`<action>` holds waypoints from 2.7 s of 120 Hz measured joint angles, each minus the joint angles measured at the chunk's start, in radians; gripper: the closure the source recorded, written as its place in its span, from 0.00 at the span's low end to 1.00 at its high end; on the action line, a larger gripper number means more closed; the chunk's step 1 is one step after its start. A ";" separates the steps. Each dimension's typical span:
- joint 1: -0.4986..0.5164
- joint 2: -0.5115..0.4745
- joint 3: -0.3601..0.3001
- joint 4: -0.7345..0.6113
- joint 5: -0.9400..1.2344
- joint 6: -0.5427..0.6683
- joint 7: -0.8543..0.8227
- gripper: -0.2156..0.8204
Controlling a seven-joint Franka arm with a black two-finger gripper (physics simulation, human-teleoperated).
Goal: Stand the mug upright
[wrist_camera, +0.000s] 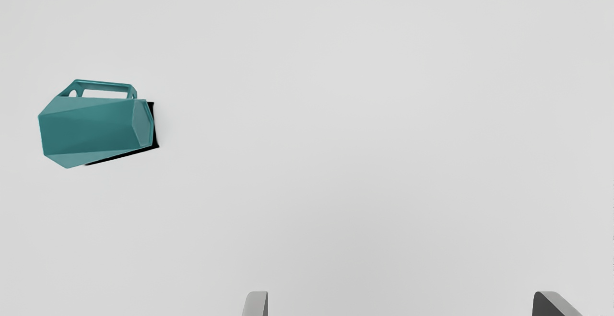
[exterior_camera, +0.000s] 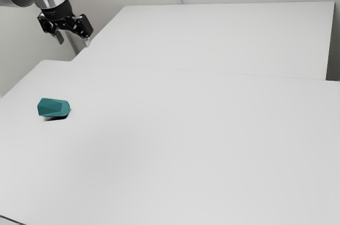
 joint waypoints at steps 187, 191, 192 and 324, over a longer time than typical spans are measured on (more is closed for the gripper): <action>0.737 0.702 0.069 0.309 -0.573 0.007 0.538 0.21; 0.741 0.722 0.069 0.329 -0.591 0.010 0.559 0.21; 0.742 0.727 0.069 0.333 -0.596 0.011 0.564 0.21; 0.742 0.866 0.037 0.351 -0.971 0.100 0.922 0.31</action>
